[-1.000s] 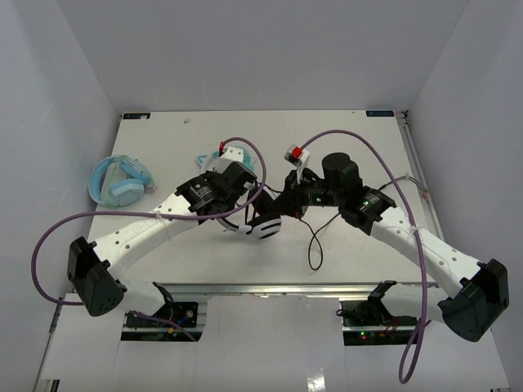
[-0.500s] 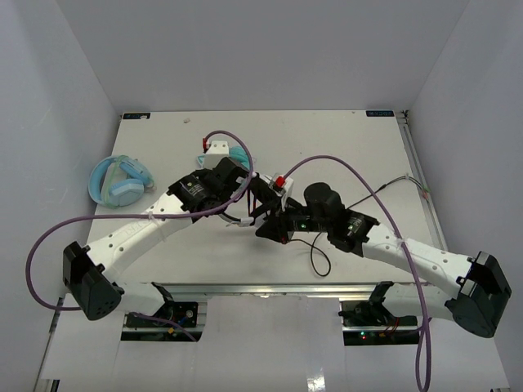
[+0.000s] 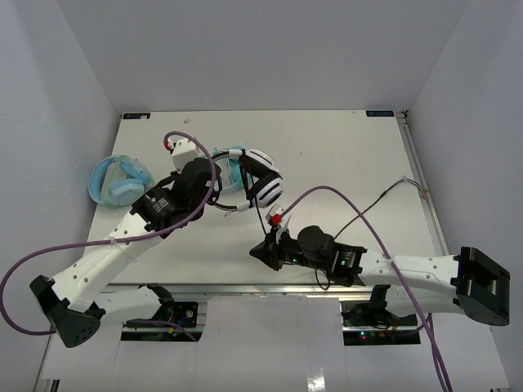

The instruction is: Wrap the headphones

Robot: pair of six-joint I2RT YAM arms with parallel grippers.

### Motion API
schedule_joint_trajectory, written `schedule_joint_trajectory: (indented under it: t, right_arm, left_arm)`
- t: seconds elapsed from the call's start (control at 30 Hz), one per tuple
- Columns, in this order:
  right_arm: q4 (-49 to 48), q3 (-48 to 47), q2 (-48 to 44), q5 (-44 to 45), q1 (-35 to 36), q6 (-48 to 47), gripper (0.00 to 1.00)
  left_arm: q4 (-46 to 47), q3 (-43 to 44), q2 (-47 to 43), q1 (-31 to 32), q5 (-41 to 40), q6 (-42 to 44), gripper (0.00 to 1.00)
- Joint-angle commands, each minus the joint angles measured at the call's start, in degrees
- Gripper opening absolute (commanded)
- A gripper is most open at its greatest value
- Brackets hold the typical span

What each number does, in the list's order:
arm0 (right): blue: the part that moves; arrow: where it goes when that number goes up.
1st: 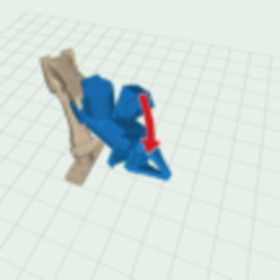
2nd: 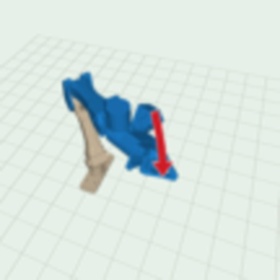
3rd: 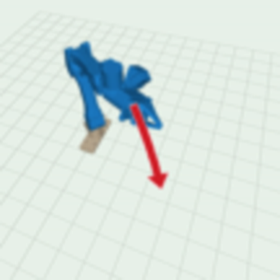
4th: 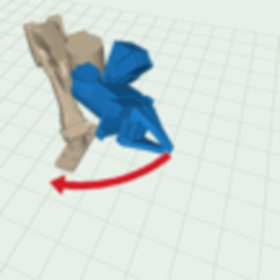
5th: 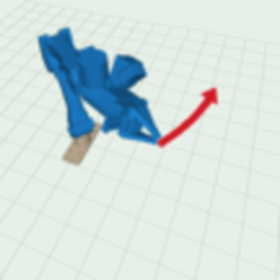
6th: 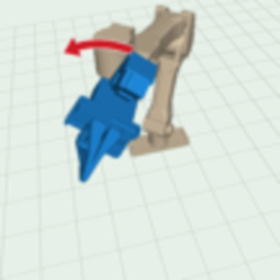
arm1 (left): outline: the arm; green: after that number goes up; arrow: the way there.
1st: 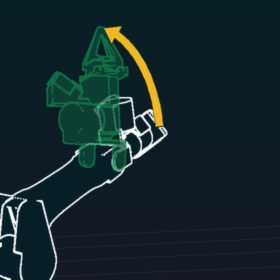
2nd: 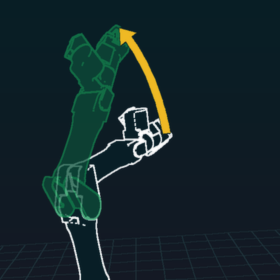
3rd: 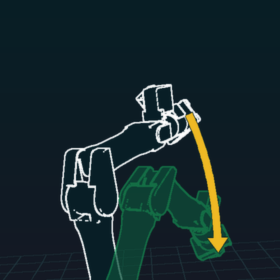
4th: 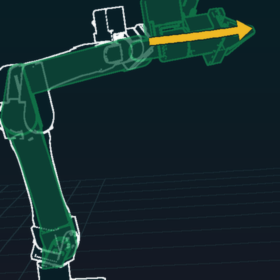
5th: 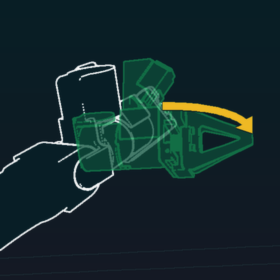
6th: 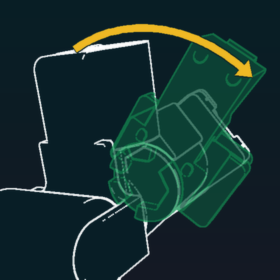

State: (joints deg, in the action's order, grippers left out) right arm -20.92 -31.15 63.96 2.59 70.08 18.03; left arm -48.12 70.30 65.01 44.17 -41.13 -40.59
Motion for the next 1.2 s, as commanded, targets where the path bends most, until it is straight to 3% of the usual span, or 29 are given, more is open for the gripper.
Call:
schedule_joint_trajectory:
  t: [0.0, 0.4, 0.67, 0.93, 1.17]
  right_arm:
    - [-10.8, 3.76, 2.13, 8.4, 1.06, 0.03, 0.12]
    - [-18.79, 5.92, 8.75, 11.56, 1.02, -1.74, 0.08]
    - [-17.91, 2.99, 13.18, 11.28, 3.36, -2.52, 0.08]
    - [-14.1, -0.52, 17.8, 13.0, 5.41, -4.08, 0.08]
    - [-11.6, 0.48, 15.92, 17.52, 4.69, -3.85, 0.08]
  left_arm:
    - [6.02, 0.41, -5.33, -0.48, 0.21, -4.45, 0.0]
    - [5.93, -0.82, -12.43, -0.48, -0.87, -5.38, 0.0]
    - [10.22, -4.19, -13.36, -0.4, -7.24, -5.09, 0.0]
    - [14.28, -3.33, -9.76, -0.48, -7.24, -5.55, 0.0]
    - [14.27, -3.42, -11.67, -0.42, -5.27, -4.37, 0.0]
